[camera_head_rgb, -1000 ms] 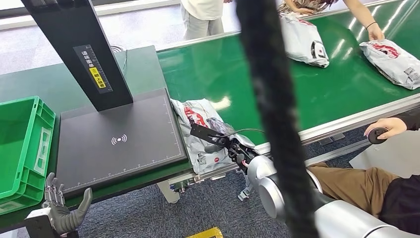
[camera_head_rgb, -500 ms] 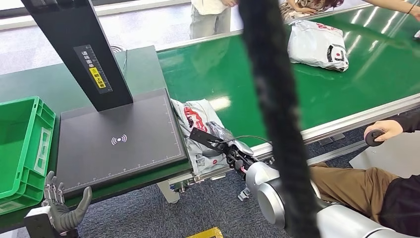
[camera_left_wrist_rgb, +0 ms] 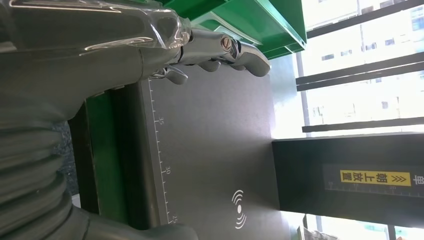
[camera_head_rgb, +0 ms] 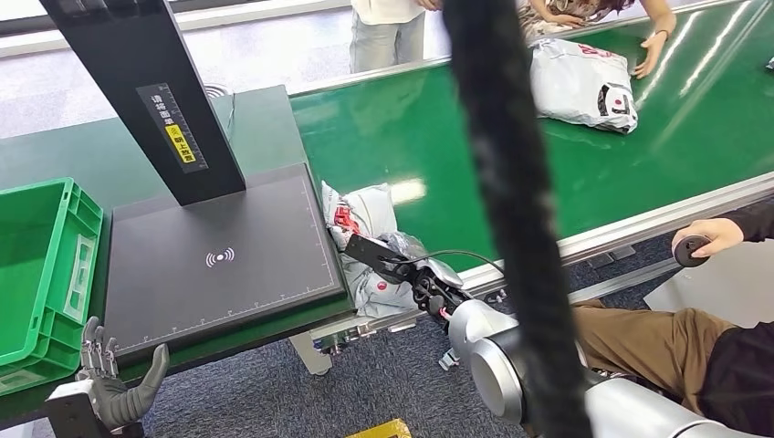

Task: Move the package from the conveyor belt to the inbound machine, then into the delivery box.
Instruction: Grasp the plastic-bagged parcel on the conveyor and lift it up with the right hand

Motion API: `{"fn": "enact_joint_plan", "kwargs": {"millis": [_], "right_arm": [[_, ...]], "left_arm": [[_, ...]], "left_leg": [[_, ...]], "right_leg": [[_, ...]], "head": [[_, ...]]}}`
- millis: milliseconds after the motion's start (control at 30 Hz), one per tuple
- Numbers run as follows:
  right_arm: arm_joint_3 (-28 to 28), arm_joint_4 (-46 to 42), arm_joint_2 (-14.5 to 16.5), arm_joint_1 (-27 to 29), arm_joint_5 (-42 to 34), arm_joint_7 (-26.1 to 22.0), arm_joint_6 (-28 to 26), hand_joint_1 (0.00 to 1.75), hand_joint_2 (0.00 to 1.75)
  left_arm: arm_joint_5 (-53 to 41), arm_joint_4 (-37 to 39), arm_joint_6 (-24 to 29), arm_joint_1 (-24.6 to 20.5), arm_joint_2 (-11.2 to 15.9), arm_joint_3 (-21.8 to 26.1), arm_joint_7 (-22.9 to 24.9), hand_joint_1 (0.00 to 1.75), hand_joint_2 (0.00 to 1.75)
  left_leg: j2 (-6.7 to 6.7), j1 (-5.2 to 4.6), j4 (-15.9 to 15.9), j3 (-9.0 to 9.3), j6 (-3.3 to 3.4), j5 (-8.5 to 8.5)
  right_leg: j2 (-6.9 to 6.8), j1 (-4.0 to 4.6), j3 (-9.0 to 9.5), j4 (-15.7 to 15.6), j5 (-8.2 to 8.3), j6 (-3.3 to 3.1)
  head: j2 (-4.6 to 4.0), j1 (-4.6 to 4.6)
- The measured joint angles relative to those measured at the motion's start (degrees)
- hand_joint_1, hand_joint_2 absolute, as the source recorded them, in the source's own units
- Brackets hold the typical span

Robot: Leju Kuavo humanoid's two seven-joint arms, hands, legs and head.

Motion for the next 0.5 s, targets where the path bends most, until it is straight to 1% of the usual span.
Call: {"fn": "enact_joint_plan", "kwargs": {"millis": [367, 500], "right_arm": [[-0.1, 0.0, 0.2, 0.1, -1.0, -1.6, 0.7, 1.75, 1.75], [-0.6, 0.0, 0.2, 0.1, -1.6, -2.7, 1.0, 1.75, 0.0]], "left_arm": [[0.0, 0.0, -0.1, 0.2, 0.3, 0.0, 0.0, 0.0, 1.75], [0.0, 0.0, -0.1, 0.2, 0.4, 0.0, 0.0, 0.0, 1.75]], "left_leg": [[0.0, 0.0, 0.0, 0.01, 0.0, 0.0], [0.0, 0.0, 0.0, 0.01, 0.0, 0.0]], "right_leg": [[0.0, 0.0, 0.01, 0.0, 0.0, 0.0], [0.0, 0.0, 0.01, 0.0, 0.0, 0.0]], "head": [[0.0, 0.0], [0.0, 0.0]]}}
